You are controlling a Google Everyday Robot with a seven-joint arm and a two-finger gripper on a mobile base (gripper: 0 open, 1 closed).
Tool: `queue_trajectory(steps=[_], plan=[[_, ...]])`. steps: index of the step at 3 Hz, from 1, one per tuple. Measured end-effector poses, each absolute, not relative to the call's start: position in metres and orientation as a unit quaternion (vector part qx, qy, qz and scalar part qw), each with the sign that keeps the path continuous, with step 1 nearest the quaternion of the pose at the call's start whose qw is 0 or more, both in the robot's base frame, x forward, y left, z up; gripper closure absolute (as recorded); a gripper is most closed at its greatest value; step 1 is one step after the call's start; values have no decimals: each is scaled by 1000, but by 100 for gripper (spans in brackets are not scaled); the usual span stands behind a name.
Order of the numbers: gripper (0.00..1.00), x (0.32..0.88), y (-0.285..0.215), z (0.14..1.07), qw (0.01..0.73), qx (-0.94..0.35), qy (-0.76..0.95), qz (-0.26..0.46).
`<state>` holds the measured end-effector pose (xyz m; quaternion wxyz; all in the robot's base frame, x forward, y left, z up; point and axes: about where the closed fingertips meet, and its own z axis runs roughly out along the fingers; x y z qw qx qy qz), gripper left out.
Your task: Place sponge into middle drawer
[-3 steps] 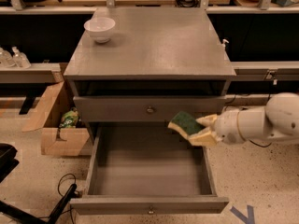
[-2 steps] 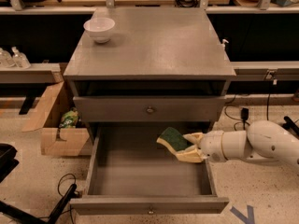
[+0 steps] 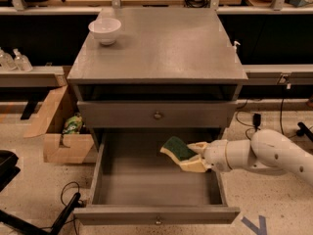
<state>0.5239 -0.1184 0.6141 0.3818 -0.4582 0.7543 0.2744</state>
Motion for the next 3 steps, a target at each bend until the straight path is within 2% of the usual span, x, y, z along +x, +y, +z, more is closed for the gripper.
queue_trajectory(steps=[3], plan=[[100,533,-4,409,384,-470,718,341]])
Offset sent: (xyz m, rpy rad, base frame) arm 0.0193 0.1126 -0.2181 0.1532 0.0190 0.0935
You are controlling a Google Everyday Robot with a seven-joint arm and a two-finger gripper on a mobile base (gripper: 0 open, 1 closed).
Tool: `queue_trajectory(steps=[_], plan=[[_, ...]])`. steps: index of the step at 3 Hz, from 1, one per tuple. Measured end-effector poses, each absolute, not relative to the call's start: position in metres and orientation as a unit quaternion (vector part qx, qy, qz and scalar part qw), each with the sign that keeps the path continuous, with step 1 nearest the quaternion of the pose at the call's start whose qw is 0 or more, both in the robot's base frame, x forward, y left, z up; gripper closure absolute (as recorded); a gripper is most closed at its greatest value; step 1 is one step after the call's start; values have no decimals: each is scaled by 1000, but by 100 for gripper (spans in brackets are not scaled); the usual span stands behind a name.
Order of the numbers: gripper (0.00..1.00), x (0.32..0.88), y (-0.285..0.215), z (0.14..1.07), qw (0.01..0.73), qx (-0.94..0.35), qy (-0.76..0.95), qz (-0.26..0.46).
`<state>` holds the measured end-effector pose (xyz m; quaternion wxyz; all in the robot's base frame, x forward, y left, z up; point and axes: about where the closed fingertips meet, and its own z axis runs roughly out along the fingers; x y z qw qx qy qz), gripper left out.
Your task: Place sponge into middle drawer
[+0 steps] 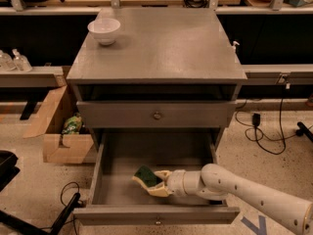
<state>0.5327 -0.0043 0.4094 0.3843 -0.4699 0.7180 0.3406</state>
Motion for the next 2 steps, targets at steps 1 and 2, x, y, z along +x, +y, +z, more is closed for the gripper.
queue_trajectory(steps=[1,2], plan=[[100,553,15,376,376,-481,719,333],[84,554,20,375,375,-483,717,334]])
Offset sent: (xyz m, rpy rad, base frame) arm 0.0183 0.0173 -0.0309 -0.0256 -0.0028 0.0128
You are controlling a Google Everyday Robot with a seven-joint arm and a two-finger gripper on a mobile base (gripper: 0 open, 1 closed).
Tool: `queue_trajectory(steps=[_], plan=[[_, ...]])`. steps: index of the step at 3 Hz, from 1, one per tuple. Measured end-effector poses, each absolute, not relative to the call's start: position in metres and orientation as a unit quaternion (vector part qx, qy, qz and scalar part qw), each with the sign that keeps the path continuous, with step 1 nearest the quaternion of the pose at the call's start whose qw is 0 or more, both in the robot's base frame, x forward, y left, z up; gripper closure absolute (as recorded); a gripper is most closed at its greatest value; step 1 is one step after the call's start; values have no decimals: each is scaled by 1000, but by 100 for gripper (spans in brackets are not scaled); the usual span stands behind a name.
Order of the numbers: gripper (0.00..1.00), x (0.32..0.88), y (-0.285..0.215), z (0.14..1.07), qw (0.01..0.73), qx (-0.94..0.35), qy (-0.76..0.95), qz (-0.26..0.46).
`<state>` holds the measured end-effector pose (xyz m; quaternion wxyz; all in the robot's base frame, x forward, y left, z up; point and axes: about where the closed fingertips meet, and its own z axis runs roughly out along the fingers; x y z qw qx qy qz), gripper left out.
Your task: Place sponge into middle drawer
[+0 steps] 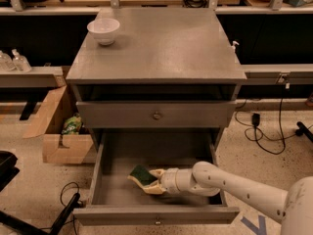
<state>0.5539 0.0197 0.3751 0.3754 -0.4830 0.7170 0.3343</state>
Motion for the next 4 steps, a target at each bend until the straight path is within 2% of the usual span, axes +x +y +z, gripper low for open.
queue_trajectory(steps=[1,3,4], plan=[[53,553,23,374,374,-484,716,336],[6,551,26,374,373,-485,715,339],[0,551,28,373,373,-485,714,340]])
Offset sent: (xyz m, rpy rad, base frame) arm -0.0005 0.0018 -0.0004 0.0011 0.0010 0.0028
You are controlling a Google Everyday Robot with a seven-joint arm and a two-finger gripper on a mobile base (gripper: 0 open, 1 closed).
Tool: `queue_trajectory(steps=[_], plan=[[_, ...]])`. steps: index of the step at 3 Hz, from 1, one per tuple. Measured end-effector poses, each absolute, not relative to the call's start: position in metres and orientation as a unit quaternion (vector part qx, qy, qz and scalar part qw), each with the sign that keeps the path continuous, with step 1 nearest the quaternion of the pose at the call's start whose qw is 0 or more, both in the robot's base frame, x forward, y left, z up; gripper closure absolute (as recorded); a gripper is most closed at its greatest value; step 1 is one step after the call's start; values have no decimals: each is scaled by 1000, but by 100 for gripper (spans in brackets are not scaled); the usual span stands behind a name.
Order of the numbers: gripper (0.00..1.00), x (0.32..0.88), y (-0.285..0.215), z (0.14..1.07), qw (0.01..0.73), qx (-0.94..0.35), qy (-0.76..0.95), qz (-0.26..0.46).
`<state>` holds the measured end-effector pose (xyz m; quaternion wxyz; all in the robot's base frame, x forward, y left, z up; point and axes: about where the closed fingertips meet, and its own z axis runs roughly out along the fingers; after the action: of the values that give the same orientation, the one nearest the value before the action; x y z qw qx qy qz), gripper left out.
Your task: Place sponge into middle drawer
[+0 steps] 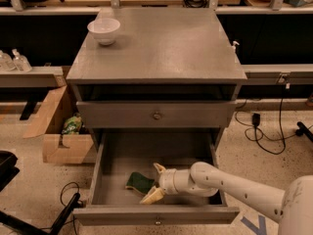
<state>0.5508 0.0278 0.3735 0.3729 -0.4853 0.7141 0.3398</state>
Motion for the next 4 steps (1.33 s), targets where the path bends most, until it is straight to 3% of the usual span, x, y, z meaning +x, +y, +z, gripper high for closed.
queue_trajectory(steps=[3,4], plan=[[0,545,27,420,354,-498,730,306],[0,515,16,463,337,-494,755,270]])
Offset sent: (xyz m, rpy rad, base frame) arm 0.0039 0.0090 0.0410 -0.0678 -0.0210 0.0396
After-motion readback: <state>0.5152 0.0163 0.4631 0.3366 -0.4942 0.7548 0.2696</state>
